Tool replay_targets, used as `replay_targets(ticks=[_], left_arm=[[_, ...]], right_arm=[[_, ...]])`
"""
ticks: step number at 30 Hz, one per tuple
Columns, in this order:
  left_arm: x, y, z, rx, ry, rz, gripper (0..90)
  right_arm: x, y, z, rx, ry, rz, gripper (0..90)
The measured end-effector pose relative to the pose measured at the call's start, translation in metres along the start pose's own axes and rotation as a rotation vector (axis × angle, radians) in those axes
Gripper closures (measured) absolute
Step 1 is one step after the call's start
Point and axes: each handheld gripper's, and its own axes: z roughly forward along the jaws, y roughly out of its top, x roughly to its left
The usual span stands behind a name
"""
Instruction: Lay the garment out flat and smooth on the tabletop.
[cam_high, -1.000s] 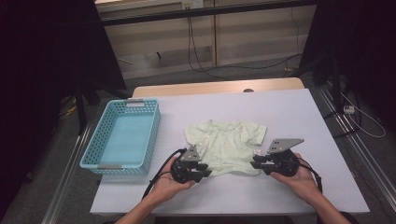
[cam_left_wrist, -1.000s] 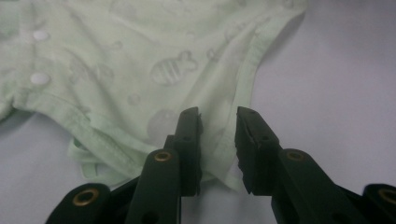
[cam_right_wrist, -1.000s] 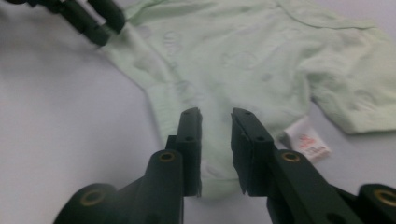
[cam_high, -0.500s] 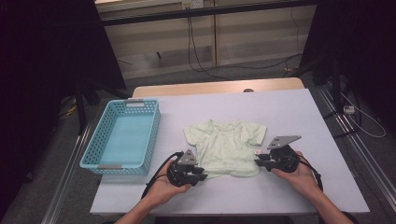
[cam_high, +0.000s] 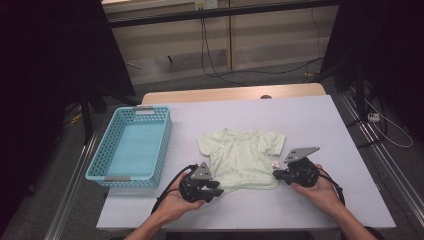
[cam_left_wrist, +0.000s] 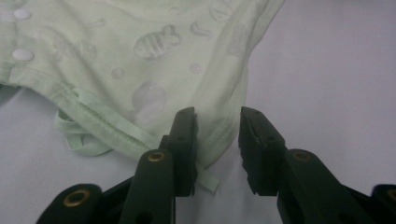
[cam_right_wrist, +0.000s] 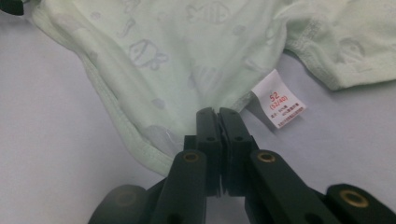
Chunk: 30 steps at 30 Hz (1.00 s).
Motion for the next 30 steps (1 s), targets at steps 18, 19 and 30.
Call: replay_targets(ticks=[18, 19, 30], left_arm=[[0.003, -0.002, -0.005, 0.034, -0.004, -0.017, 88.1], [0.002, -0.002, -0.005, 0.031, -0.005, -0.024, 88.1], [0.008, -0.006, -0.014, -0.005, -0.051, -0.067, 84.4]], right_arm=[[0.004, -0.004, -0.004, 0.005, 0.012, 0.002, 81.8], [0.005, -0.004, -0.004, 0.005, 0.012, 0.001, 81.6], [0.009, -0.002, -0.004, 0.005, 0.019, -0.005, 73.7]])
